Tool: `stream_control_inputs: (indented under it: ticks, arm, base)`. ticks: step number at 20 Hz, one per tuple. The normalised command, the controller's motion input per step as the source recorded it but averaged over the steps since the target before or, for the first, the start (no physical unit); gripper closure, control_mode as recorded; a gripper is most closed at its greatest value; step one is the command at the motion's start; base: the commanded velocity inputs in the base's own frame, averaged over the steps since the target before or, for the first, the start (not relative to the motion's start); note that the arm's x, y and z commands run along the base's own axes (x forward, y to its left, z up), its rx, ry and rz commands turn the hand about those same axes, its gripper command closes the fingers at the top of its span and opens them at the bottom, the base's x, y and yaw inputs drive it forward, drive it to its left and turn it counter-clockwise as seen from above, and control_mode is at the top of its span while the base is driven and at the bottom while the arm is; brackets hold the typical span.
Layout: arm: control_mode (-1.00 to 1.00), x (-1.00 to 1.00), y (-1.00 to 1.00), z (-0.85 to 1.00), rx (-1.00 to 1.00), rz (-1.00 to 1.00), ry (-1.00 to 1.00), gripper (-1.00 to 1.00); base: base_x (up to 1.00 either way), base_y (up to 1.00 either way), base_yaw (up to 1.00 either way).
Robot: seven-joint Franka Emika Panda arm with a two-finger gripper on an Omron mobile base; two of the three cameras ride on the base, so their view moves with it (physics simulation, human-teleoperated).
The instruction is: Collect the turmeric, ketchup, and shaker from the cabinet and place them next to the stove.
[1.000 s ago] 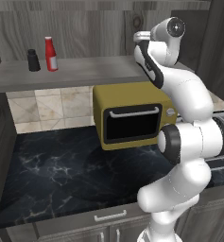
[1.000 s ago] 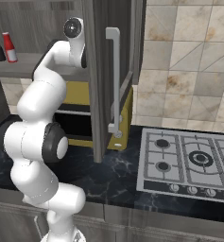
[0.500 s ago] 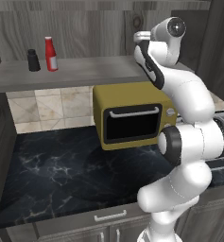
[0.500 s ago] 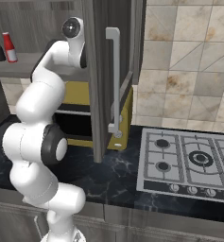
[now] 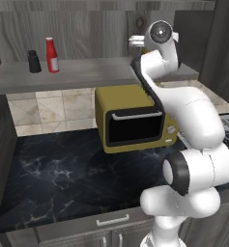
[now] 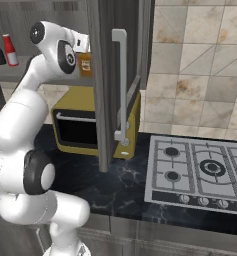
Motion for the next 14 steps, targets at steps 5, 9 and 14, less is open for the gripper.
stream_control_inputs:
  ticks: [5,9,14]
  arm:
    - [-1.00,-1.00,0.22,-0.01,0.00,-0.40,0.00,1.00]
    - [-1.00,-1.00,0.00,0.00,0.00,-0.39,0.00,1.00]
    - [-1.00,-0.76,-0.02,0.00,0.03,-0.35,0.07,1.00]
  base:
    - [0.00,0.00,0.00]
    - [0.00,0.00,0.00]
    - [0.00,0.00,0.00]
